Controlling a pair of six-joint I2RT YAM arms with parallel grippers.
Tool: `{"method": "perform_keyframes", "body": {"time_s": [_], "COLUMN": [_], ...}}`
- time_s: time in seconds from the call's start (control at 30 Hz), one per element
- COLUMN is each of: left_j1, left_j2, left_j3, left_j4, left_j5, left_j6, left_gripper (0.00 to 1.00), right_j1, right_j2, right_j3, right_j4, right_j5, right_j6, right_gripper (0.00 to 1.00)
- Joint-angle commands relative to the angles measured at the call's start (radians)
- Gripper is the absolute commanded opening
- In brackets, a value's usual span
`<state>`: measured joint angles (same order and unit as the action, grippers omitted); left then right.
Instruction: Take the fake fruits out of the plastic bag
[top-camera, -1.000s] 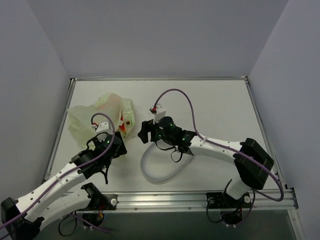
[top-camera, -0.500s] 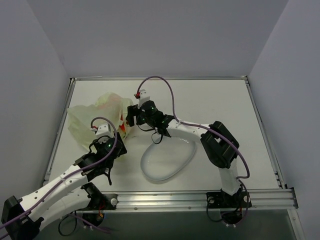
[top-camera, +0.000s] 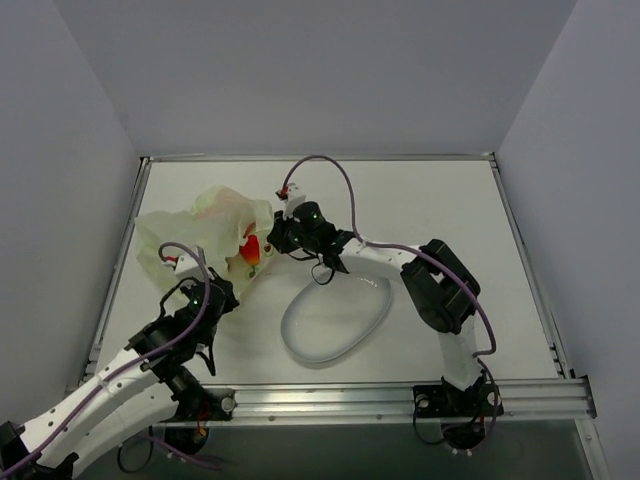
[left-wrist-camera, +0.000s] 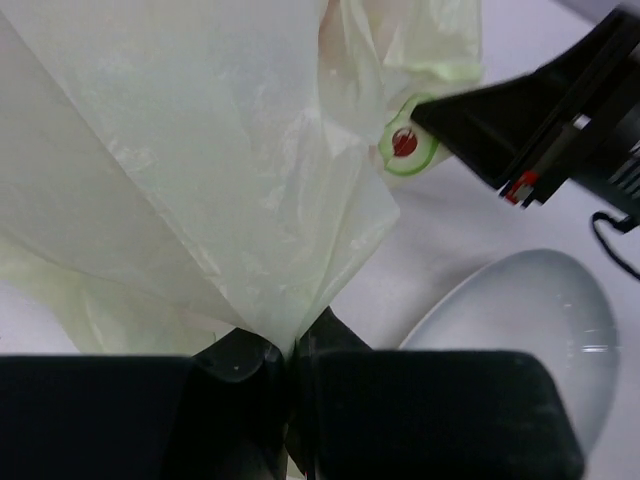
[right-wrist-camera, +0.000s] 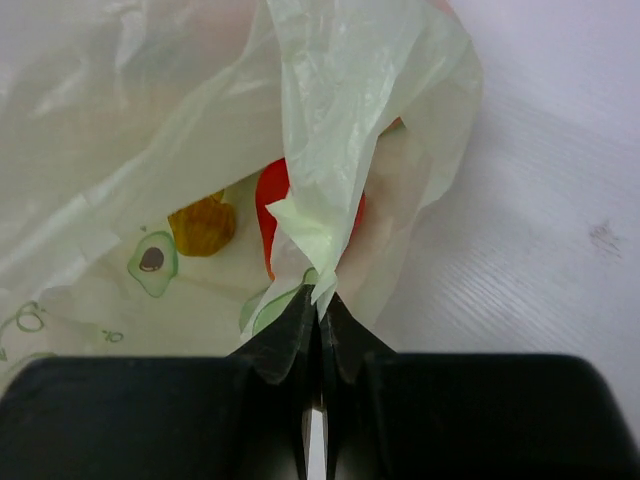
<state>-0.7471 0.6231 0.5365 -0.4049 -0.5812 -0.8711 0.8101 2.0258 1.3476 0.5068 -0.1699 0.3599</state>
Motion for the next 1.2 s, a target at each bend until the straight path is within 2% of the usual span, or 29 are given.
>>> {"method": "perform_keyframes", "body": {"time_s": [0.0, 0.13, 0.27, 0.47, 0.5, 0.53, 0.6, 0.63, 0.67, 0.7, 0.73, 0.8, 0.83, 0.93, 1.1, 1.17], "left_j1": [-0.001, 0.002, 0.002, 0.002, 0.002, 0.002, 0.002, 0.002, 0.002, 0.002, 0.002, 0.002, 0.002, 0.002, 0.002, 0.002], "left_j2": [-0.086, -0.178, -0.183, -0.246, -0.261, -0.291, -0.316, -0.333, -0.341, -0.347, -0.362, -0.382, -0.404, -0.427, -0.419, -0.425], "left_j3": [0.121, 0.172, 0.184, 0.105, 0.091, 0.085, 0.074, 0.062, 0.054, 0.046, 0.039, 0.013, 0.004, -0.029, -0.058, -0.067], "left_j4": [0.024, 0.047, 0.031, -0.009, -0.023, -0.025, -0.035, -0.040, -0.043, -0.061, -0.071, -0.078, -0.075, -0.052, -0.031, -0.017], "left_j5": [0.013, 0.046, 0.116, 0.202, 0.205, 0.211, 0.236, 0.244, 0.257, 0.259, 0.259, 0.259, 0.262, 0.277, 0.307, 0.308], "left_j6": [0.027, 0.029, -0.008, -0.071, -0.069, -0.063, -0.052, -0.048, -0.042, -0.039, -0.039, -0.031, -0.031, -0.028, -0.039, -0.037], "left_gripper": [0.03, 0.02, 0.02, 0.02, 0.03, 0.02, 0.02, 0.02, 0.02, 0.02, 0.02, 0.02, 0.02, 0.02, 0.02, 0.02], "right_j1": [-0.072, -0.140, -0.149, -0.155, -0.157, -0.157, -0.157, -0.152, -0.125, -0.100, -0.071, 0.027, 0.052, 0.139, 0.190, 0.187], "right_j2": [-0.139, -0.231, -0.298, -0.383, -0.401, -0.423, -0.489, -0.534, -0.559, -0.588, -0.643, -0.683, -0.696, -0.636, -0.442, -0.356], "right_j3": [-0.091, -0.181, -0.261, -0.389, -0.404, -0.410, -0.412, -0.406, -0.397, -0.387, -0.378, -0.367, -0.358, -0.355, -0.295, -0.254], "right_j4": [0.042, -0.009, -0.064, -0.062, -0.070, -0.082, -0.103, -0.149, -0.174, -0.194, -0.217, -0.228, -0.222, -0.141, -0.073, -0.034], "right_j5": [-0.080, -0.169, -0.180, 0.029, 0.067, 0.073, 0.073, 0.079, 0.096, 0.124, 0.204, 0.243, 0.234, 0.182, 0.375, 0.394], "right_j6": [-0.042, -0.101, -0.156, -0.139, -0.131, -0.127, -0.113, -0.107, -0.108, -0.113, -0.119, -0.131, -0.127, -0.085, -0.053, -0.053], "right_gripper": [0.00, 0.00, 0.00, 0.02, 0.08, 0.32, 0.67, 0.81, 0.81, 0.81, 0.76, 0.62, 0.42, 0.19, 0.19, 0.21]}}
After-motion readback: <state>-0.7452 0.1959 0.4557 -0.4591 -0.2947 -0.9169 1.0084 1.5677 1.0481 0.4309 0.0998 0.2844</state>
